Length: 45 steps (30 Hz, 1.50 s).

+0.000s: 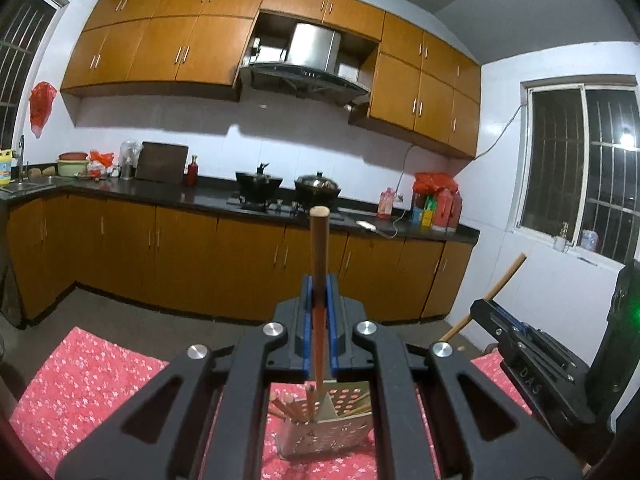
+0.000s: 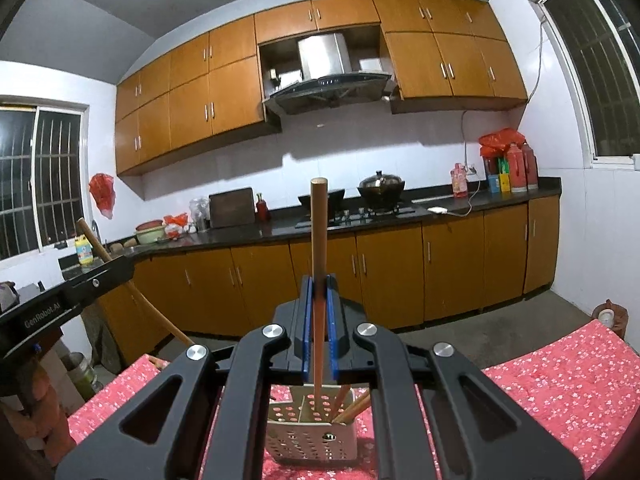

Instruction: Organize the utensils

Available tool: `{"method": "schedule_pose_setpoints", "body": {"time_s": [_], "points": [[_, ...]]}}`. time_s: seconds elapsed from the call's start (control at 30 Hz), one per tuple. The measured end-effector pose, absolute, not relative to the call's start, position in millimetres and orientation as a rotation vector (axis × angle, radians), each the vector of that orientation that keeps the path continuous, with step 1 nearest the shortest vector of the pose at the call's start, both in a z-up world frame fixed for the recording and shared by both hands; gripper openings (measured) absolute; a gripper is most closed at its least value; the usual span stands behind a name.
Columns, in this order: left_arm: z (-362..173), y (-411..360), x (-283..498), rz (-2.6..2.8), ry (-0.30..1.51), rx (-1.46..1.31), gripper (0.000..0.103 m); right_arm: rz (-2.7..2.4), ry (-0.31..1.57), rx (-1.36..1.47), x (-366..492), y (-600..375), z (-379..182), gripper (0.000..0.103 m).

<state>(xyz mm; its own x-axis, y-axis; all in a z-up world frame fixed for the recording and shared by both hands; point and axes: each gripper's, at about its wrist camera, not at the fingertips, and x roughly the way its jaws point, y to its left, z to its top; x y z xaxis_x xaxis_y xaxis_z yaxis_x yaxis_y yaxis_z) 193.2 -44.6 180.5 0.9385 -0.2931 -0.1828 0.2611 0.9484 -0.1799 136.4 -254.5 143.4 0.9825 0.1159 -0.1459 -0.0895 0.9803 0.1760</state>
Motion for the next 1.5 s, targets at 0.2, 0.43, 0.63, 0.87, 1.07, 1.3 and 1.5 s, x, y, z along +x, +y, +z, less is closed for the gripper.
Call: {"method": "schedule_pose_setpoints", "body": {"time_s": [0.2, 0.43, 0.63, 0.87, 1.07, 1.3, 1.5], "points": [[157, -48, 212, -0.284, 0.271, -0.154, 0.008, 0.107, 0.2, 0.172, 145, -253, 129, 0.007], [145, -49, 216, -0.308, 0.309, -0.163, 0.008, 0.15, 0.227, 0.174, 143, -247, 127, 0.008], [151, -40, 208, -0.304, 0.279, -0.183, 0.023, 0.141, 0.201, 0.187, 132, -252, 134, 0.035], [156, -21, 186, -0.283, 0.246, -0.203, 0.032, 0.089, 0.18, 0.186, 117, -264, 137, 0.043], [140, 2, 165, -0.222, 0.26, -0.2, 0.042, -0.003, 0.228, 0.154, 104, -272, 116, 0.052], [108, 13, 153, -0.137, 0.304, -0.137, 0.05, -0.034, 0.306, 0.11, 98, -262, 83, 0.065], [84, 16, 148, -0.103, 0.341, -0.124, 0.059, -0.032, 0.347, 0.079, 99, -250, 66, 0.078]]}}
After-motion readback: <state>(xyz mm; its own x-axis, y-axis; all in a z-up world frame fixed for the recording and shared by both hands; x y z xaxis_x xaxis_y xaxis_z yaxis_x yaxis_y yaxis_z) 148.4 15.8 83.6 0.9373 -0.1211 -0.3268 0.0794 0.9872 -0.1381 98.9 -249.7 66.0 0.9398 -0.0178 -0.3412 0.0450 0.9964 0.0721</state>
